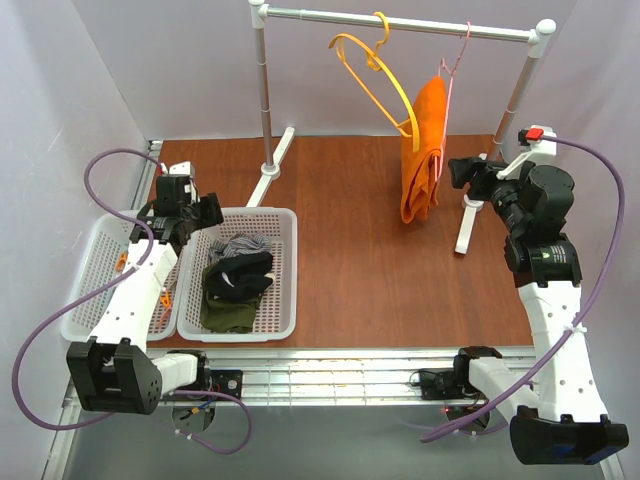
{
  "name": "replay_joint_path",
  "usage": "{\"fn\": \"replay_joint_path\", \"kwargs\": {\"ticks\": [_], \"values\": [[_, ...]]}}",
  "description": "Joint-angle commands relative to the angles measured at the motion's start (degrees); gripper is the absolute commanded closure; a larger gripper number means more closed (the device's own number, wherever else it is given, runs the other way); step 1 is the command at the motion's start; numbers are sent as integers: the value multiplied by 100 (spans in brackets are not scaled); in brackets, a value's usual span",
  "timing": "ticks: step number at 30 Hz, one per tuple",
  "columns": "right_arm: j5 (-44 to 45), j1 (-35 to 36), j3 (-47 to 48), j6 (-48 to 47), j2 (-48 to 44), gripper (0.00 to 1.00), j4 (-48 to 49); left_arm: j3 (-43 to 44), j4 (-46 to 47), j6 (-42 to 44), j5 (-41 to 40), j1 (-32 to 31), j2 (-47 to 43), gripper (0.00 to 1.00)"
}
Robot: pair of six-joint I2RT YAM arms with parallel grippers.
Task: Clip the underwear to the hanger
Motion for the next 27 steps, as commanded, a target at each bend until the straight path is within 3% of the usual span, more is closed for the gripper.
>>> {"fn": "replay_joint_path", "kwargs": {"ticks": [1,7,27], "values": [[-91,7,-115,31,-65,1,224,-279,84,359,235,10,-222,25],[-83,16,-291,40,-101,1,242,-789,338,737,673,10,-134,40],[-4,174,-467,40,31,1,365,-1308,752,747,324,10,446,54]]}}
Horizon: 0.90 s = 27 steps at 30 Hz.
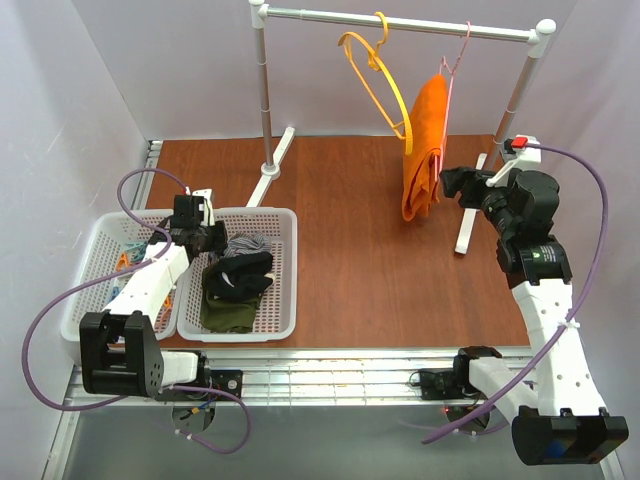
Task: Clip the underwear to the hanger
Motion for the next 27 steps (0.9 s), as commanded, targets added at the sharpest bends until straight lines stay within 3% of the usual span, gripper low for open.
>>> {"fn": "replay_joint_path", "kwargs": {"ticks": [1,9,17,23,27], "values": [[31,71,14,37,68,1,306,-130,61,-21,-98,10,-43,55],[102,194,23,-50,104,1,324,-166,53,-126,7,10,158,67],[190,388,-12,-209,130,1,324,-113,245,-73,-361,10,221,67],[128,440,-56,-217,112,1,332,-7,562,84,-291,10,-123,58],[119,440,-74,-217,121,1,350,-7,606,216,-405,10,148,56]]}}
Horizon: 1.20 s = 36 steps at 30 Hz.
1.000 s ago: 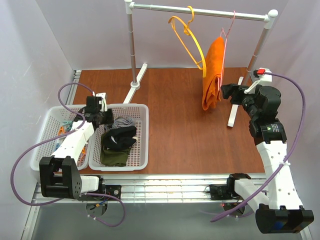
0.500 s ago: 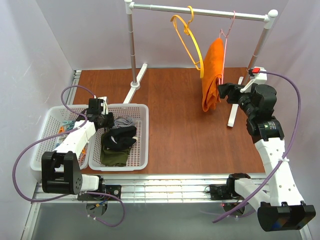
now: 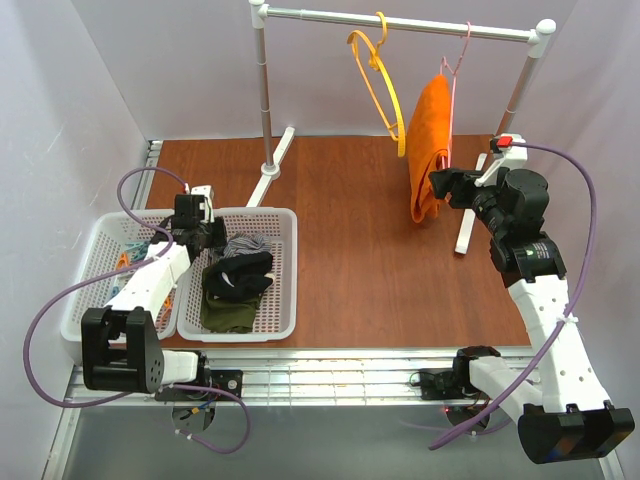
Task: Clip the underwear to the hanger
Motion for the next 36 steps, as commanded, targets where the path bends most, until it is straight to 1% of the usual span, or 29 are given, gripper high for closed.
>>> {"fn": "replay_joint_path", "kwargs": {"ticks": [1,5,8,9,11,13,15,17,21,24,25,27,28,30,32,33,34,36], "values": [[4,34,-61,-51,5,1,245,89,162,203,-167,10,141,56],[-40,34,-17,-43,49,1,254,62,312,230,-106,10,387,57],[-40,34,-17,-34,49,1,245,97,295,186,-71,10,528,64],[-40,34,-25,-16,49,1,245,106,303,204,-36,10,520,78],[-40,34,-34,1,32,1,254,150,303,230,17,10,441,100],[-58,34,-43,28,41,1,236,176,303,265,157,10,309,100],[-67,34,-34,54,67,1,245,316,260,257,105,10,256,100],[-67,34,10,72,93,1,245,492,-3,160,61,10,203,100],[-14,34,141,37,207,1,245,1203,-338,-24,105,1,-95,100],[82,34,282,-77,313,1,219,1608,-479,-121,298,1,-306,100],[117,34,326,-112,356,1,210,1957,-601,-139,516,1,-315,100],[144,34,449,-183,462,1,210,2302,-742,-183,675,-25,-298,100],[170,34,493,-201,497,1,201,2617,-838,-192,833,-69,-298,100],[197,34,624,-210,594,1,201,2926,-944,-253,1018,-104,-289,100],[188,34,712,-218,682,1,192,3549,-988,-332,1448,-218,-219,100],[179,34,722,-218,682,1,192,3552,-989,-359,1450,-219,-167,100],[179,43,748,-236,691,1,192,3900,-1032,-385,1528,-314,-105,100],[197,34,765,-253,682,1,184,4279,-1085,-446,1695,-438,35,100]]}}
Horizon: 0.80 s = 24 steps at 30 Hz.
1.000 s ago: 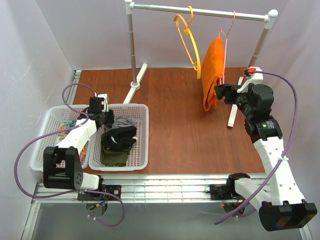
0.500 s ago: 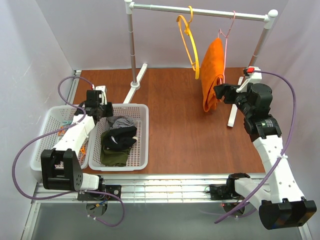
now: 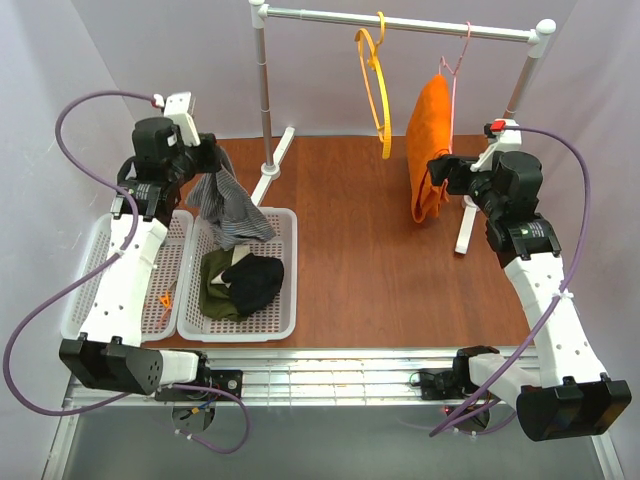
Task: Clip the underwear to the hanger
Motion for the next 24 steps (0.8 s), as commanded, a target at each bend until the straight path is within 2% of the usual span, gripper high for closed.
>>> {"fn": "replay_joint_path", "kwargs": {"ticks": [1,5,9,16,21,24], "values": [[90,32,287,-103,7,1,155,829,-246,-171,590,-372,184,100],[55,32,252,-120,-98,1,120,1978,-369,-277,546,-970,633,100],[98,32,155,-120,-213,1,50,2587,-361,-461,555,-1559,1072,100],[239,32,15,-173,-459,1,-152,2984,122,-777,764,-2666,1644,100],[248,32,-99,-208,-547,1,-267,3344,342,-919,906,-3115,2232,100],[248,32,-309,-234,-617,1,-276,3065,465,-875,854,-3291,2225,100]]}}
